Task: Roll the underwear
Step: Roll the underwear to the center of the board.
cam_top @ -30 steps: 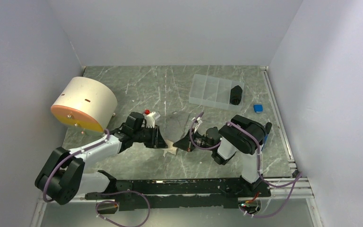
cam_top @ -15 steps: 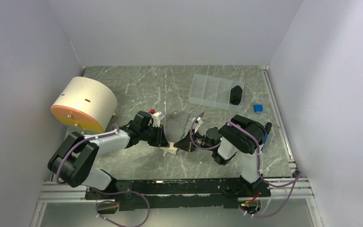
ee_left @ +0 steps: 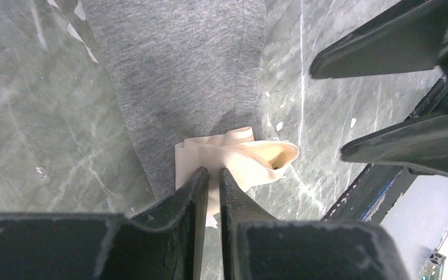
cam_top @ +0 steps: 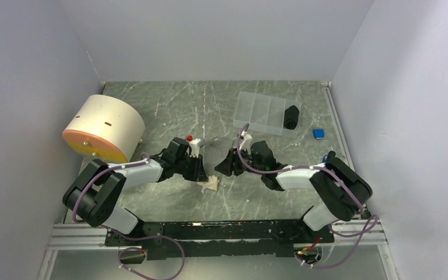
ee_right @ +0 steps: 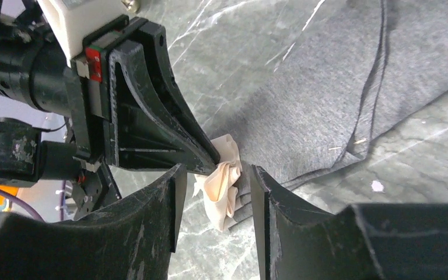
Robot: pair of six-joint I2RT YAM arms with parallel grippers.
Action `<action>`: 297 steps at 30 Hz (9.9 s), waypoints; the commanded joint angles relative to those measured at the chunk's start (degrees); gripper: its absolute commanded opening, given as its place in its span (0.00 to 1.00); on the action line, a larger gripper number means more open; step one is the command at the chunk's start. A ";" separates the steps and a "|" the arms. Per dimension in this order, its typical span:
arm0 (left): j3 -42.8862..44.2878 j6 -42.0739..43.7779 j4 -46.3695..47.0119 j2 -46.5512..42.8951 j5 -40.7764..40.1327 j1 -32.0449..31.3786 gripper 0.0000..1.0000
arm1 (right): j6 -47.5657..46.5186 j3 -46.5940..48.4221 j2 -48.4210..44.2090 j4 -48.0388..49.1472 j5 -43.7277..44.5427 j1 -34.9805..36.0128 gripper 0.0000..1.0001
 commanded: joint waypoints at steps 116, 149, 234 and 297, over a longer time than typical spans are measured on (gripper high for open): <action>-8.74 -18.57 4.62 -3.79 -18.51 -0.56 0.05 | -22.32 16.51 -7.15 -24.49 6.90 5.55 0.75; -7.36 -19.32 2.79 -3.31 -16.76 -0.55 0.15 | -68.26 5.73 7.35 -14.82 21.80 22.45 0.22; -12.75 -28.96 -6.25 -25.86 -17.42 4.43 0.67 | -5.35 -0.99 13.89 12.55 -4.47 14.34 0.00; -10.09 -17.33 0.30 -10.41 -15.14 -0.60 0.38 | -18.70 19.70 1.16 -34.79 24.77 20.14 0.50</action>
